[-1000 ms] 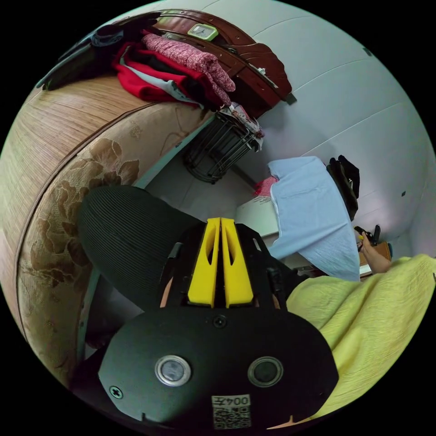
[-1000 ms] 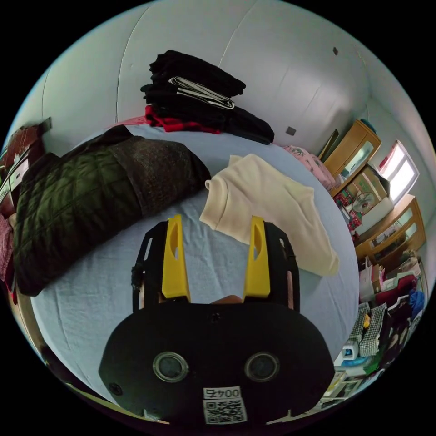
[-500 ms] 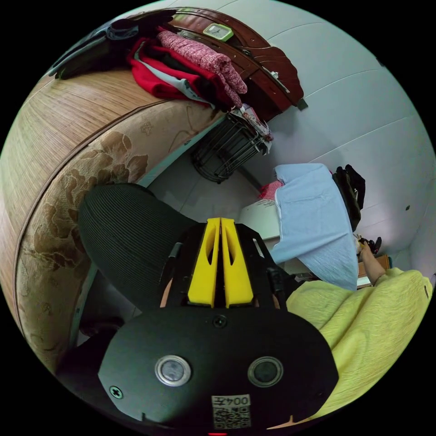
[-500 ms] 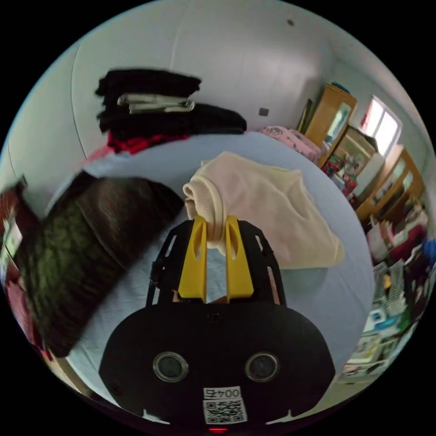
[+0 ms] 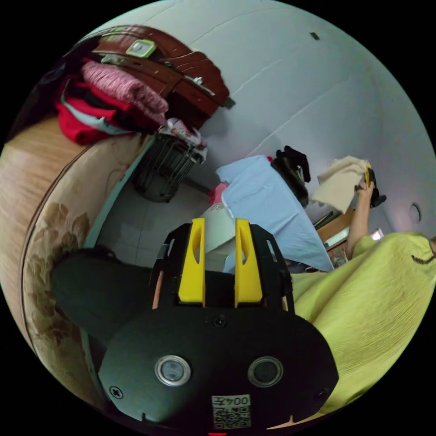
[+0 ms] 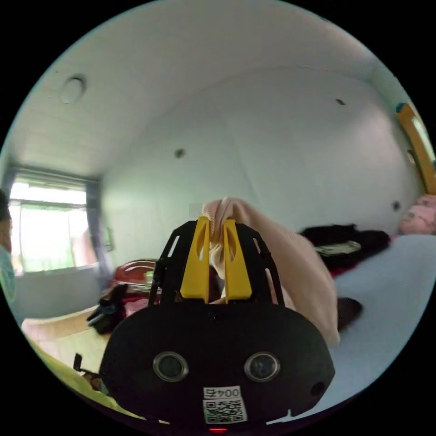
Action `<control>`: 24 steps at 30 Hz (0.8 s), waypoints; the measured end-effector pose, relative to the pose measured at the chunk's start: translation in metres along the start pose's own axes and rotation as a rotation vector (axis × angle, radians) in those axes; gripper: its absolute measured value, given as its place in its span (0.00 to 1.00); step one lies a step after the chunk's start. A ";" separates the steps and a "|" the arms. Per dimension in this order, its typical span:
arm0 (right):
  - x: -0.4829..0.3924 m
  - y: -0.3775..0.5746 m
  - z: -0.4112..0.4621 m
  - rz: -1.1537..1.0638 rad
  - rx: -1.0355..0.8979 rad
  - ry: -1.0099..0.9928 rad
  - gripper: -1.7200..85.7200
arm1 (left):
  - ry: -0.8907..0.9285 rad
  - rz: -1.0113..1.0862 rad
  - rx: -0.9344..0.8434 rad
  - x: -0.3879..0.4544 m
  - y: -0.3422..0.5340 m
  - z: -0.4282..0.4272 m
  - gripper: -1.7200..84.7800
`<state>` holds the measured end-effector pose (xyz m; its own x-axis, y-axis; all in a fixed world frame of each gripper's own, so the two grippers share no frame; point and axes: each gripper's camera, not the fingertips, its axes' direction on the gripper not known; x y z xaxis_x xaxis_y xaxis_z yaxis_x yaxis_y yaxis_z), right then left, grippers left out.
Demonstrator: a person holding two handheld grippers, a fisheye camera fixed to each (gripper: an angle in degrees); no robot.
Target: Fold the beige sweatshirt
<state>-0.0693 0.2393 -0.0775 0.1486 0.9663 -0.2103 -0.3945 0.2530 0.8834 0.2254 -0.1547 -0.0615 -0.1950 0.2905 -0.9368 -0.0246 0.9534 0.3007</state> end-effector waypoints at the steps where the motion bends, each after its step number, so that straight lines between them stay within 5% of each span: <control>1: -0.023 -0.008 0.014 -0.005 0.008 -0.179 0.08 | 0.008 0.027 0.036 0.011 0.000 -0.016 0.15; 5: -0.100 -0.014 0.088 0.083 -0.044 -0.777 0.08 | -0.060 0.084 0.197 0.041 0.020 -0.097 0.16; 11: -0.248 0.020 0.205 0.243 -0.272 -1.341 0.08 | -0.392 0.067 0.488 0.082 0.108 -0.255 0.14; 16: -0.387 0.079 0.282 0.244 -0.603 -1.536 0.09 | -0.695 -0.026 0.697 0.110 0.209 -0.357 0.12; 20: -0.476 0.175 0.323 0.158 -1.019 -1.455 0.10 | -0.853 -0.187 0.756 0.109 0.280 -0.407 0.14; 24: -0.477 0.240 0.325 0.176 -1.198 -1.428 0.11 | -0.961 -0.311 0.717 0.094 0.313 -0.426 0.17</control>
<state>0.0599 -0.1768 0.3714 0.3392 0.3775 0.8616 -0.7380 0.6747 -0.0051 -0.2181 0.1360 0.0206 0.5286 -0.3023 -0.7932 0.6602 0.7338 0.1602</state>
